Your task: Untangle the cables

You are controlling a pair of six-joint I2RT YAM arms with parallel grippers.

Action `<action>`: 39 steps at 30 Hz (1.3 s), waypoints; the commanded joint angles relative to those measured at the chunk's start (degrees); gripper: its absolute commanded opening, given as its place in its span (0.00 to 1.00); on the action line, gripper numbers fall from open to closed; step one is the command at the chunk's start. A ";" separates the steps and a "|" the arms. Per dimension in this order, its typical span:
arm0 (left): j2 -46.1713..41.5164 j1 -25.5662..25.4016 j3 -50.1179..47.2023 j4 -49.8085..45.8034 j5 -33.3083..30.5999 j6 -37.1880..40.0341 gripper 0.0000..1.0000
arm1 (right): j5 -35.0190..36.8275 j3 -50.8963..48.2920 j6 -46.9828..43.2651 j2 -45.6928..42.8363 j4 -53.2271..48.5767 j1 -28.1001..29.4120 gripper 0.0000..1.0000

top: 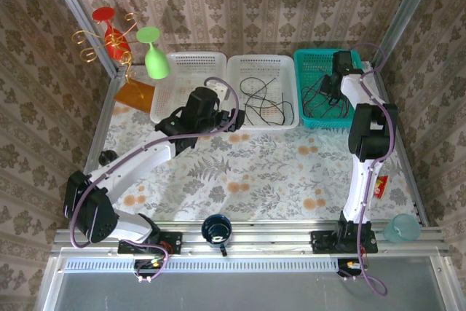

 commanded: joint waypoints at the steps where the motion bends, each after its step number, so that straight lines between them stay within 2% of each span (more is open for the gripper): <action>1: -1.50 -0.48 -0.92 0.37 -0.51 -1.17 0.86 | -3.33 2.95 1.62 3.22 -7.71 -0.02 0.00; 5: -2.06 -0.87 -1.39 0.60 -0.85 -1.27 0.86 | -4.01 4.41 1.30 3.24 -8.81 -0.18 0.00; 7: -2.61 -0.86 -1.69 0.67 -1.17 -1.20 0.86 | -4.21 4.58 1.18 1.73 -8.38 -0.43 0.15; 9: -3.37 -0.85 -2.01 0.55 -1.67 -0.77 0.86 | -4.51 4.91 1.02 -0.45 -8.14 -0.85 0.35; 12: -4.59 -0.57 -2.30 -0.08 -2.43 0.23 0.87 | -4.31 4.73 0.35 -4.54 -8.01 -1.31 0.57; 15: -5.85 0.30 -2.70 -0.56 -2.59 0.75 0.88 | -4.44 3.23 -0.28 -9.33 -7.37 -1.49 0.67; 21: -9.90 4.47 -5.09 -1.09 -1.12 1.02 0.89 | -5.48 -6.73 -0.83 -20.98 -1.34 -1.51 0.76; 25: -14.28 8.81 -8.37 -1.53 0.85 1.52 0.94 | -6.26 -17.84 0.32 -31.10 5.08 -1.27 0.99; 28: -18.74 12.50 -12.61 -0.73 0.98 3.01 1.00 | -3.59 -28.58 -0.11 -39.91 10.78 0.40 1.00; 31: -23.26 15.80 -17.40 1.19 -0.37 4.75 1.00 | 0.95 -40.13 -1.37 -48.71 16.76 3.00 1.00; 32: -24.78 18.28 -19.22 2.08 -0.51 5.14 1.00 | 2.43 -44.59 -2.08 -51.83 19.46 4.08 1.00; 36: -30.00 23.92 -27.11 8.03 -1.04 7.06 1.00 | 8.21 -64.50 -6.30 -62.77 37.33 8.99 1.00; 39: -32.56 27.71 -32.21 12.64 -2.02 8.27 1.00 | 9.68 -75.26 -6.42 -67.94 46.49 9.65 1.00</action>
